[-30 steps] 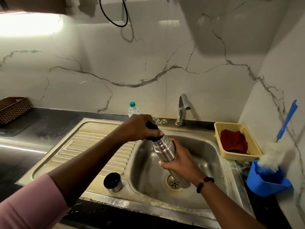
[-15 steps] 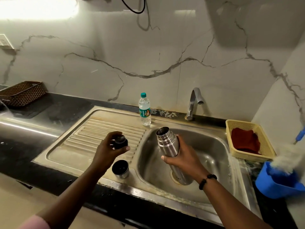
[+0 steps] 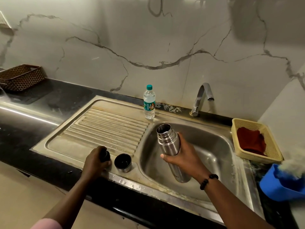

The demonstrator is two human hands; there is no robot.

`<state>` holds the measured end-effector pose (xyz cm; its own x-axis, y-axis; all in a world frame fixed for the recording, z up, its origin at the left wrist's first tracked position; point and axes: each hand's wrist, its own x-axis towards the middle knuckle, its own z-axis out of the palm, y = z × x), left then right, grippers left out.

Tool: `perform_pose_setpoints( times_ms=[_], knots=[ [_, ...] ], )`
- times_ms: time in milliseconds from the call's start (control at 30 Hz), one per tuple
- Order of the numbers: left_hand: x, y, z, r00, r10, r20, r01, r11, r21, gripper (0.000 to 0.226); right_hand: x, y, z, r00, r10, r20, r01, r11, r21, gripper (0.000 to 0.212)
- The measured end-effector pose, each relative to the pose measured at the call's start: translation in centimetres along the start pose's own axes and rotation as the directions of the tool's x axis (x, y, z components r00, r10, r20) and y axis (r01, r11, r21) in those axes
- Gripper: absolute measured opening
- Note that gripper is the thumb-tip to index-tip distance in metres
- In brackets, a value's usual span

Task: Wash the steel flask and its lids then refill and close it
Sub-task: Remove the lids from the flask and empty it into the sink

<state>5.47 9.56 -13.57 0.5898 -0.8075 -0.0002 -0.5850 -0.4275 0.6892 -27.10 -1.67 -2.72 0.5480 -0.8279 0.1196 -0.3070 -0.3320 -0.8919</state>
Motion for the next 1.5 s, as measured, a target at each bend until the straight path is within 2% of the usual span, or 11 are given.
perform_pose_setpoints(
  times_ms=[133, 233, 300, 333, 467, 567, 667, 767, 867, 1233, 1500],
  knots=[
    [0.7, -0.2, -1.5, 0.993, 0.034, 0.110, -0.038, 0.999, 0.032, 0.083, 0.2, 0.1, -0.2, 1.000, 0.014, -0.007, -0.014, 1.000, -0.012, 0.063],
    [0.0, 0.1, -3.0, 0.972, 0.202, -0.118, -0.182, 0.970, 0.161, 0.067, 0.4, 0.1, -0.3, 0.999, 0.030, -0.011, -0.030, 1.000, -0.009, 0.064],
    [-2.0, 2.2, -3.1, 0.878, 0.372, -0.301, -0.329, 0.926, 0.184, 0.042, 0.5, 0.2, -0.5, 0.999, 0.031, -0.013, -0.031, 0.999, -0.016, 0.065],
    [-2.9, 3.7, -3.0, 0.837, 0.448, -0.314, -0.414, 0.894, 0.170, 0.034, 0.5, 0.1, -0.5, 0.999, 0.032, -0.010, -0.032, 0.999, -0.026, 0.066],
    [-5.4, 7.8, -0.1, 0.736, 0.676, -0.004, -0.670, 0.730, 0.134, 0.026, 0.6, 0.1, -0.8, 0.999, 0.036, 0.033, -0.033, 0.995, -0.092, 0.069],
    [-6.9, 8.9, 3.8, 0.617, 0.742, 0.261, -0.783, 0.613, 0.108, 0.034, 0.6, 0.0, -1.9, 0.994, 0.053, 0.091, -0.035, 0.980, -0.195, 0.071],
    [-7.3, 8.9, 7.1, 0.509, 0.681, 0.526, -0.841, 0.524, 0.134, 0.051, 0.7, -0.1, -3.4, 0.991, 0.051, 0.122, -0.005, 0.935, -0.354, 0.077],
    [-6.8, 8.6, 8.4, 0.507, 0.524, 0.685, -0.805, 0.571, 0.159, 0.062, 0.9, 0.2, -4.8, 0.985, 0.083, 0.148, -0.002, 0.878, -0.479, 0.085],
    [-6.2, 9.0, 8.6, 0.522, 0.479, 0.705, -0.771, 0.619, 0.151, 0.061, 1.0, 0.6, -6.1, 0.978, 0.134, 0.161, -0.023, 0.832, -0.554, 0.081],
    [-5.1, 10.1, 9.2, 0.452, 0.288, 0.844, -0.717, 0.681, 0.152, 0.067, 1.5, -0.6, -10.0, 0.948, 0.244, 0.206, 0.012, 0.618, -0.786, 0.079],
    [-5.2, 10.4, 9.2, 0.412, 0.255, 0.875, -0.748, 0.644, 0.164, 0.112, 2.4, -3.8, -13.0, 0.932, 0.270, 0.240, 0.081, 0.491, -0.867, 0.075]
  ],
)
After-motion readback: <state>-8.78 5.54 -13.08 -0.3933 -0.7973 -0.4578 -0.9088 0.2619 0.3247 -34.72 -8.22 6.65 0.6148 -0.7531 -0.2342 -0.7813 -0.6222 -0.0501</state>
